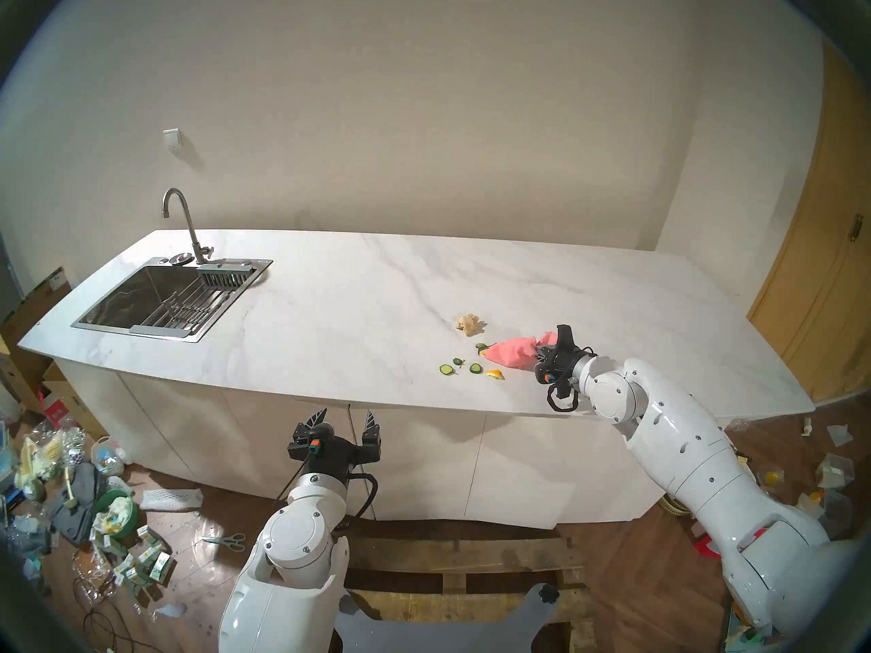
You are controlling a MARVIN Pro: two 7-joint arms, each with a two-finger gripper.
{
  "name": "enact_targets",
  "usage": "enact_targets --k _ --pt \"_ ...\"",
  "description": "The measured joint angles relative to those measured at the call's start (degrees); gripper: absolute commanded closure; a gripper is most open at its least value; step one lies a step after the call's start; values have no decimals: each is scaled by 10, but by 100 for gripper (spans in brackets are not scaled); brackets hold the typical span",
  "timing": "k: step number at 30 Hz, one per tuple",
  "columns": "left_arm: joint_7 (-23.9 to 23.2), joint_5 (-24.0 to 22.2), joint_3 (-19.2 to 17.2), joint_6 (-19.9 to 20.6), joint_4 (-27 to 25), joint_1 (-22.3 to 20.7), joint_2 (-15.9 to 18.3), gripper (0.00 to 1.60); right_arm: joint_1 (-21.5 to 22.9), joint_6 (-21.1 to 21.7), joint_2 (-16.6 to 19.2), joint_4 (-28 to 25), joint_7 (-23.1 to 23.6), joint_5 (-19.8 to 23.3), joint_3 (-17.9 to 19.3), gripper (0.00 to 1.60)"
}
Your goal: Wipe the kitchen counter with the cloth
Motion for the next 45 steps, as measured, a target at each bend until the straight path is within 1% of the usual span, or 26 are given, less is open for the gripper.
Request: enact_targets --k 1,5,7,10,18,20,22,23,25,26,28,31,32,33,34,38,45 --pt "0 0 0 0 0 0 0 0 0 -1 1 -1 1 0 -1 0" --pt "0 0 1 0 0 0 0 0 0 -3 4 -1 1 -7 -6 0" --pt "0 -1 1 0 0 0 1 0 0 -4 9 -4 10 -11 -7 0" --pt "0 -1 1 0 0 0 1 0 2 -7 19 -13 32 -12 -7 0" --pt "1 -1 2 0 1 0 2 0 13 -23 59 -47 114 -4 6 0" --pt "1 -1 2 0 1 0 2 0 17 -23 65 -55 141 16 21 0" --pt "1 -1 2 0 1 0 2 0 21 -21 65 -58 151 33 31 0" --pt "2 -1 2 0 2 0 2 0 26 -14 62 -59 160 55 44 0" --pt "2 -1 2 0 2 -1 2 0 30 -5 58 -59 167 72 54 0" --pt "2 -1 2 0 3 -1 2 0 34 10 50 -60 175 97 63 0" --pt "2 -1 2 0 3 -1 2 0 37 24 39 -60 182 119 70 0" --pt "3 -1 2 0 4 -1 2 0 40 45 25 -60 188 149 72 0" --pt "3 -1 2 0 5 -1 2 0 41 58 16 -60 190 165 72 0" --pt "3 -1 2 0 5 -1 2 0 42 63 13 -60 191 172 72 0" --pt "3 -2 2 0 6 -1 2 0 42 80 2 -59 194 190 74 0" --pt "4 -2 2 0 7 -2 2 0 44 118 -23 -55 199 238 76 0" --pt "5 -2 3 0 8 -2 2 0 52 187 -68 -30 203 310 93 0"
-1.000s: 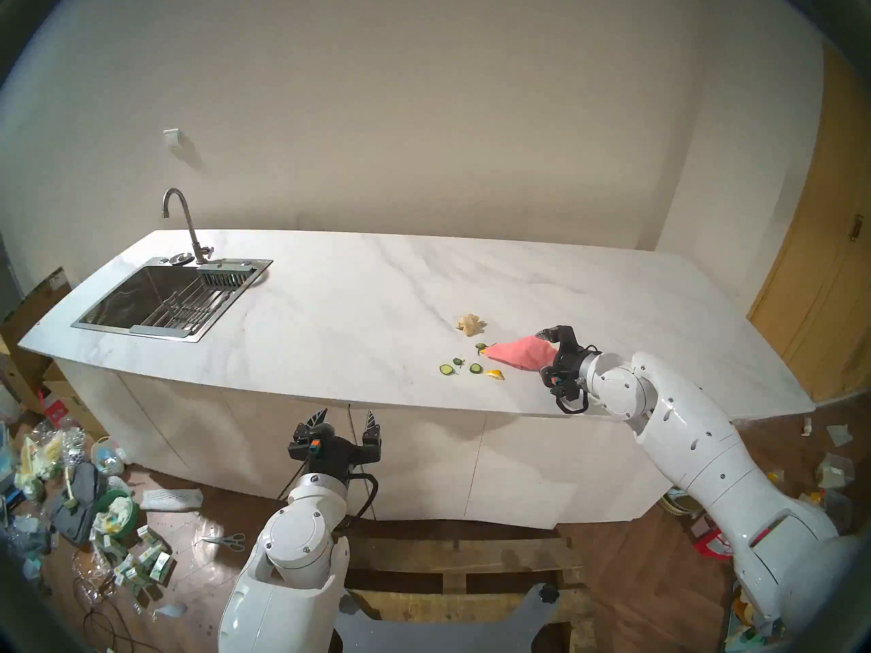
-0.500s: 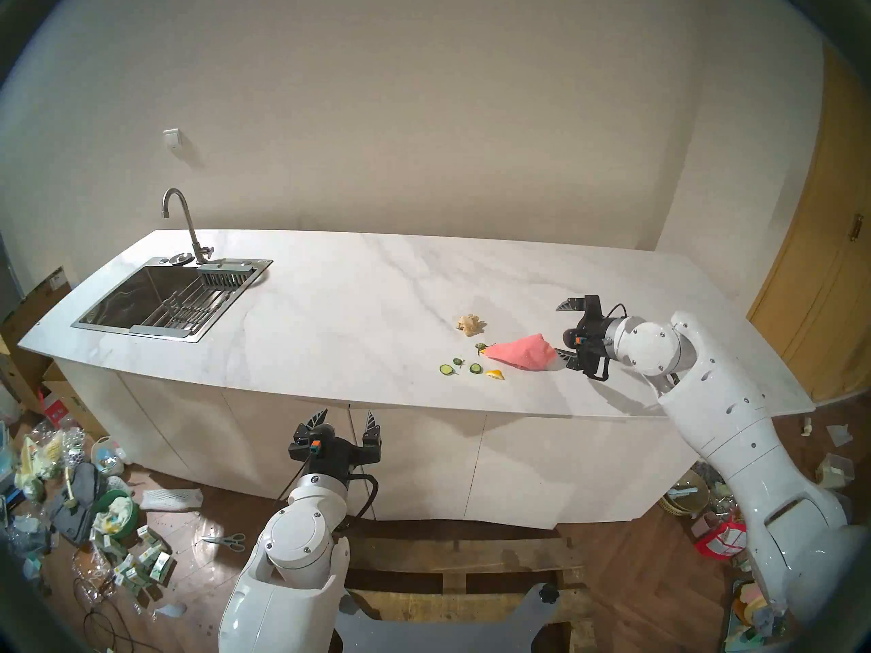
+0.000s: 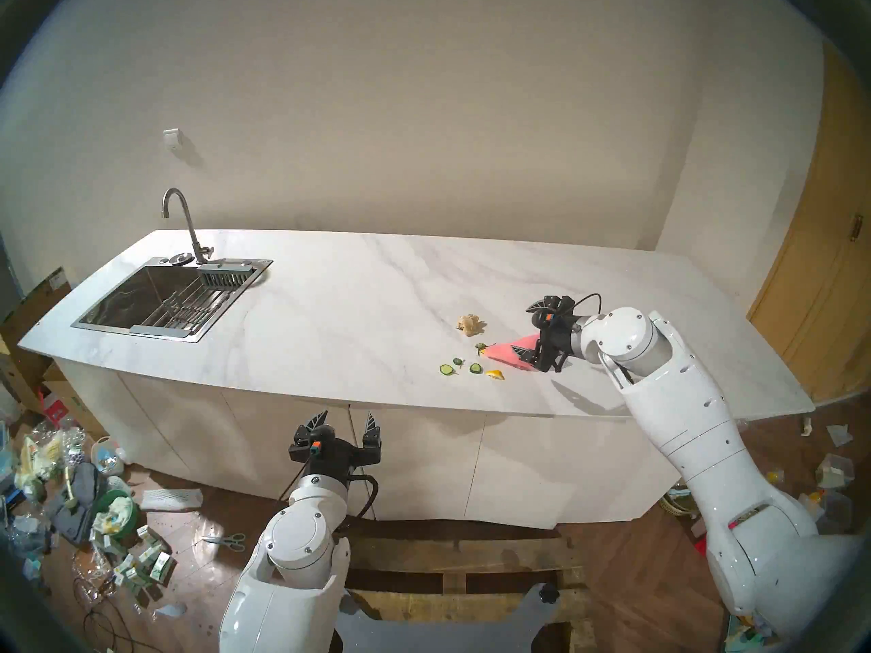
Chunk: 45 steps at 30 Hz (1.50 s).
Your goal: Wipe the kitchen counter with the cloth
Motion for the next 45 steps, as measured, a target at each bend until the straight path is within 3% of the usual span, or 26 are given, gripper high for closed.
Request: enact_targets --k 9,14,24,33,45 --pt "1 0 0 0 0 0 0 0 16 93 -58 53 -16 62 47 0" --pt "1 0 1 0 -1 0 0 0 21 144 -87 72 -46 72 75 0" --pt "1 -1 1 0 -4 0 1 0 20 243 -133 66 -128 61 101 0" --pt "1 -2 1 0 -7 1 3 0 6 339 -152 25 -156 37 96 0" --pt "1 -4 2 0 -8 2 5 0 12 353 -171 61 -191 26 96 0"
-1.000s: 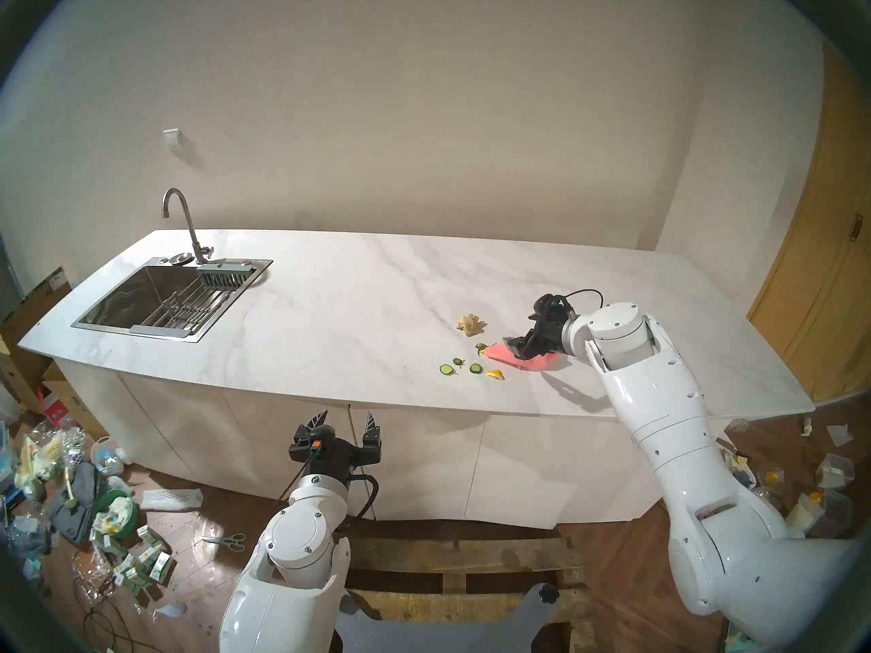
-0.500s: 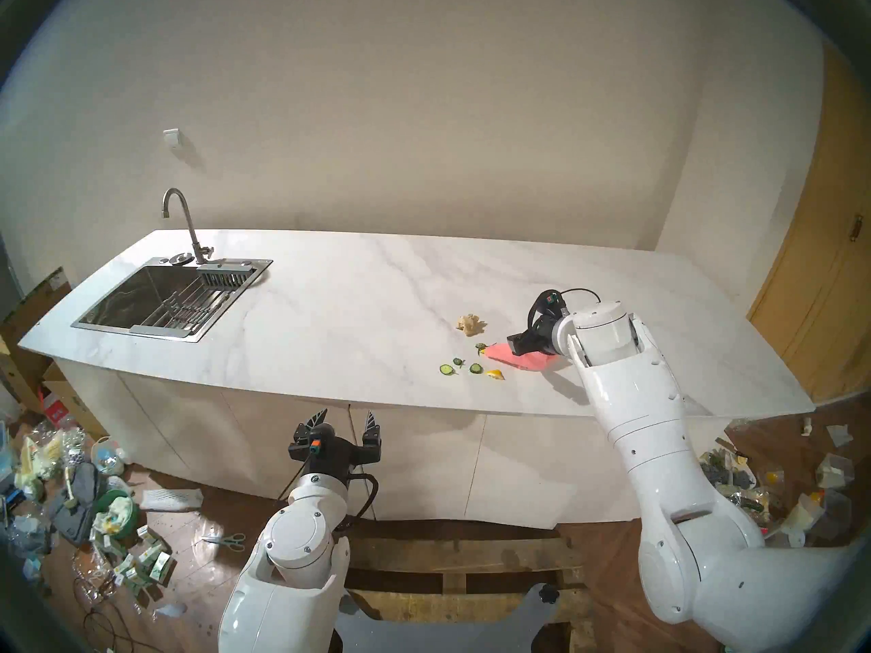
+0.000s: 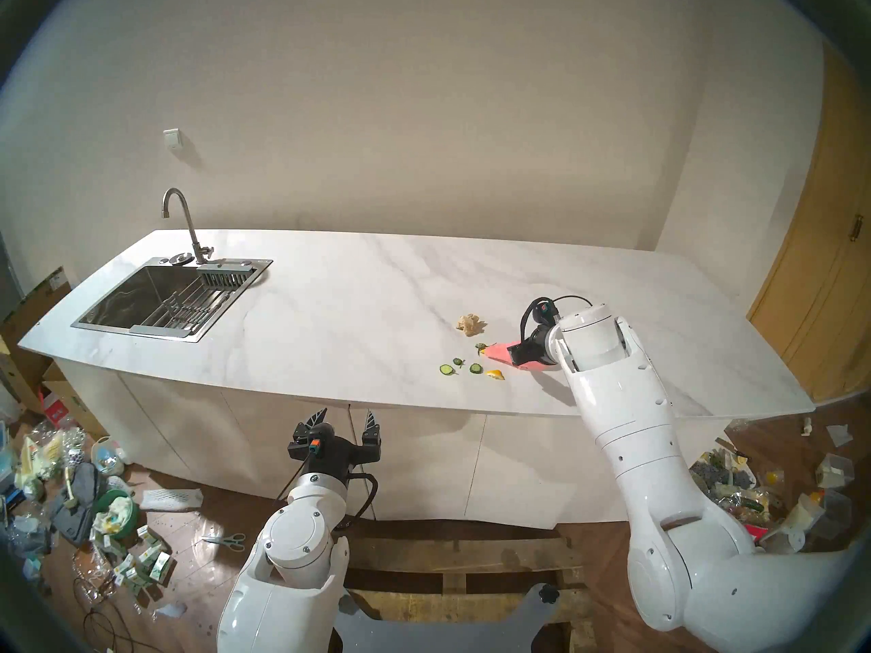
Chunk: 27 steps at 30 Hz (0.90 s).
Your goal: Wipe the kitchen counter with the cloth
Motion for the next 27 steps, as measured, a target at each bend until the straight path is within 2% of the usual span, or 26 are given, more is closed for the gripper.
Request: enact_targets --k 5,6,7,8,9,10,14,21,27 --pt "0 -1 0 0 0 0 0 0 14 -9 -9 37 -8 0 0 0" --pt "0 -1 0 0 0 0 1 0 15 -11 -9 41 -9 0 0 23" --pt "0 -1 1 0 0 0 1 0 18 -15 -11 49 -11 0 0 87" --pt "0 -1 1 0 0 0 1 0 21 -19 -12 57 -13 0 0 115" --pt "0 -1 1 0 0 0 1 0 23 -22 -14 66 -15 1 1 115" --pt "0 -1 1 0 0 0 1 0 27 -27 -15 78 -17 1 2 136" --pt "0 -1 1 0 0 0 1 0 33 -42 -13 87 -13 1 -4 160" --pt "1 -2 1 0 0 0 2 0 27 -59 15 60 29 -7 -28 160" --pt "1 -2 2 0 0 0 3 0 17 -67 39 23 46 -11 -28 160"
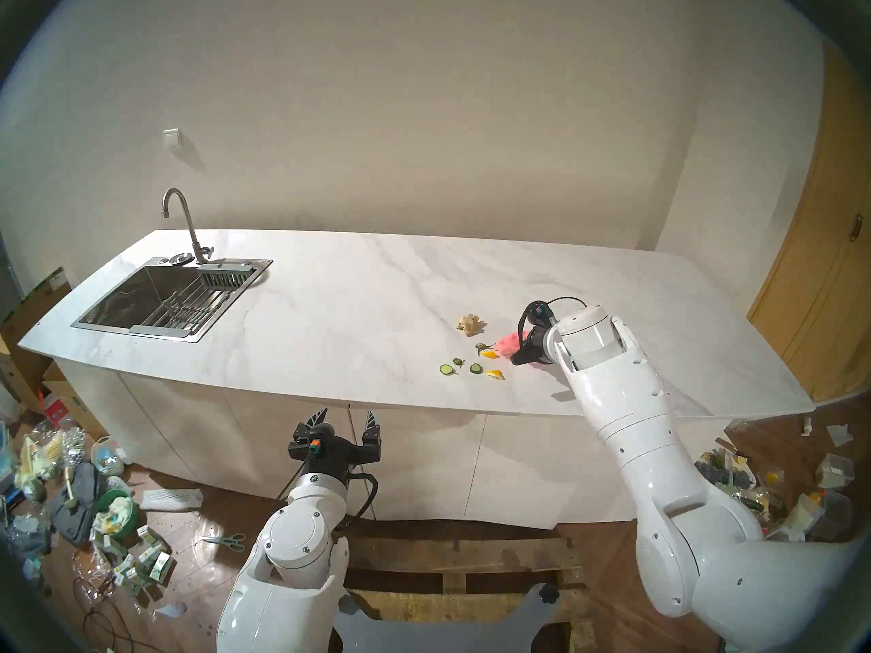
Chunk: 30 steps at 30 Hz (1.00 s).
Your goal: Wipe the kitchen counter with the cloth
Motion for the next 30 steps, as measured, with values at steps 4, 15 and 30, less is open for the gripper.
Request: enact_targets --k 4,15,30 --pt "0 0 0 0 0 0 0 0 -9 -4 14 -26 7 -3 3 160" --pt "1 -1 1 0 0 0 1 0 -26 -35 23 -21 -60 -57 -20 160" --pt "1 -1 1 0 1 0 2 0 38 -60 3 91 -45 -101 -108 160"
